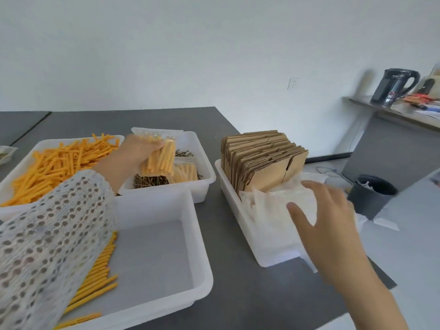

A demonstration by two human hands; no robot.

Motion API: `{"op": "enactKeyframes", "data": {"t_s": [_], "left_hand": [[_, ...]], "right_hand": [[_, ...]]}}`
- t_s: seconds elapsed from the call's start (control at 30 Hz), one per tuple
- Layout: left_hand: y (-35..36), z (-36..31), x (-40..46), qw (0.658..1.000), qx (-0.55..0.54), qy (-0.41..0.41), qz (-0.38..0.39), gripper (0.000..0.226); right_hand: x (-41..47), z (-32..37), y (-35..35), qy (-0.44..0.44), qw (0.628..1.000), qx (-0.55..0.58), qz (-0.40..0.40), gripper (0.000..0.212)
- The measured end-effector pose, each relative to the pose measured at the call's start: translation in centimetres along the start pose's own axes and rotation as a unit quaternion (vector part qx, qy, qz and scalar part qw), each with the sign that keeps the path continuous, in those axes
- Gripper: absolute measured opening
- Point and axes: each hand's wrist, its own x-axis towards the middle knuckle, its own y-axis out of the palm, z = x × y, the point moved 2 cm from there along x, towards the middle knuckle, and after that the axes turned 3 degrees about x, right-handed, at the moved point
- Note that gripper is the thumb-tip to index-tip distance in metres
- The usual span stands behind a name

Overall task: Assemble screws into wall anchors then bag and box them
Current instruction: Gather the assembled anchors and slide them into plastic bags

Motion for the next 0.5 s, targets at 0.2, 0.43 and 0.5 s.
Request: {"op": "enactKeyframes", "data": {"t_s": [0.2,0.43,0.5], "left_hand": [[1.0,2.9,3.5,0.984,0.166,-0.027,-0.061,0.048],[3.2,3.0,-1.5,0.91,0.383,0.134,-0.079,0.067],[4.2,2.1,-4.9,0.896,0.375,0.233,-0.039,0.052]], "right_hand": [[2.8,-6.7,0.0,0.158,0.978,-0.138,0.025,0.069],[3.1,-6.4,1.5,0.069,0.992,-0.053,-0.091,0.015],[2.8,-5.4,0.5,0.012,0.987,0.032,-0.155,0.016]]}}
